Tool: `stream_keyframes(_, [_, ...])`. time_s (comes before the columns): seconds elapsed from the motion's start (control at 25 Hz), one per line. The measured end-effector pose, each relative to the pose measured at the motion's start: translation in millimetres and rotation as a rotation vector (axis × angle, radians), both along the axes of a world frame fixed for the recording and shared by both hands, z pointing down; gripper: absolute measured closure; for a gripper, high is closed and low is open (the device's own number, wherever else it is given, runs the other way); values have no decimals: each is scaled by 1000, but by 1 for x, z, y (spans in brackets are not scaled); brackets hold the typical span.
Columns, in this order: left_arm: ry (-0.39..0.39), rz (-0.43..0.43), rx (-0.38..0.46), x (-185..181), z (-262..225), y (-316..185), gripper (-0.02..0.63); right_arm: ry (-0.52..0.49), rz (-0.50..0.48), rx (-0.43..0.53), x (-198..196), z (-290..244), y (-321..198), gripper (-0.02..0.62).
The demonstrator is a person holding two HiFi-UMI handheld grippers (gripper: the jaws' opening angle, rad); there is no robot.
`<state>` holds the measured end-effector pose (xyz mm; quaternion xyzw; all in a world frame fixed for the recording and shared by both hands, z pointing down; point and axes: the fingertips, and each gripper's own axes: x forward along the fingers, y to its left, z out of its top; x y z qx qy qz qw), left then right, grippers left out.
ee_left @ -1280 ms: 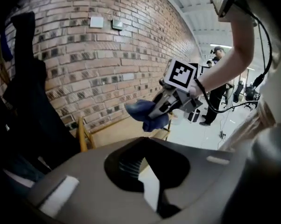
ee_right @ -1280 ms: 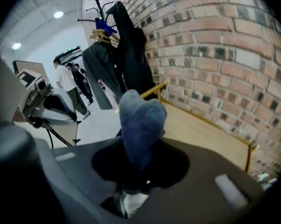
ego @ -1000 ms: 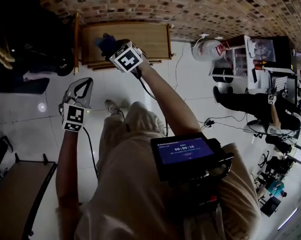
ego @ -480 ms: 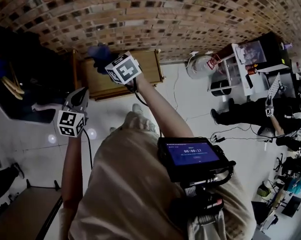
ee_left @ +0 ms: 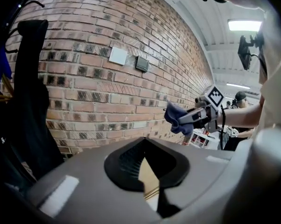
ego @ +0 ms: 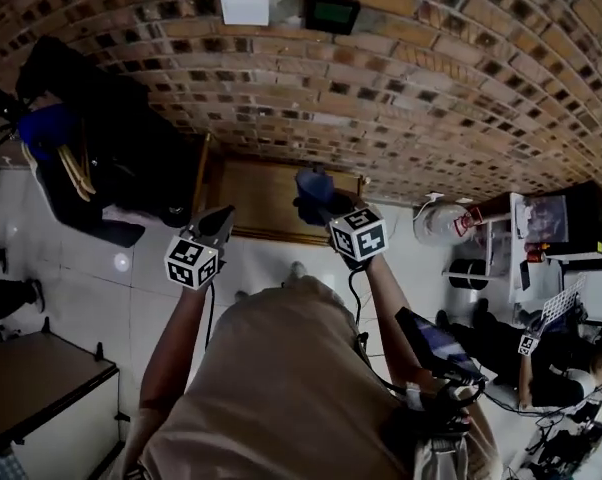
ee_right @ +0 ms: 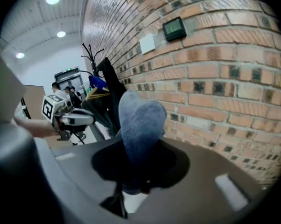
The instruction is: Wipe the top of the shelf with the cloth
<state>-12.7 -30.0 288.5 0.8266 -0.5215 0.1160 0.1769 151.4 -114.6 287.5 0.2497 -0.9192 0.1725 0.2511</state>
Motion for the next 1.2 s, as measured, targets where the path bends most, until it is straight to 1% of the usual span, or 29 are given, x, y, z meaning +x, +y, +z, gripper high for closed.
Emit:
stream_keyframes(0.16, [41,-38,-25,14,19,-9,601,-1,19,-38,37,30,-9,500])
stream_keyframes(0.28, [62,-56,-43,26,34,-14,601,9,34,-63,56,46,-15,500])
stream_keyframes(0.4, [60,-61,-54,36,45,-24,601,17,43,-61,69,54,-21,500])
stream_keyframes(0.6, [54,-52,-53,47,51,-35,601,0,66,-73,81,64,-24,500])
stream_keyframes(0.72, [57,-33,-57,48,52,-40,601,-18,104,-88,85,66,-28,500])
stream_keyframes(0.88, [47,20,-65,42,53,-44,601,-78,201,-113,80,60,-30,500])
stream_keyframes(1.0, [34,54,-74,27,54,-44,601,-113,260,-133,71,60,-24,499])
stream_keyframes(1.08, [38,67,-83,18,54,-44,601,-130,278,-131,63,56,-19,499])
stream_keyframes(1.2, [35,98,-74,8,52,-46,601,-138,308,-127,53,54,-15,499])
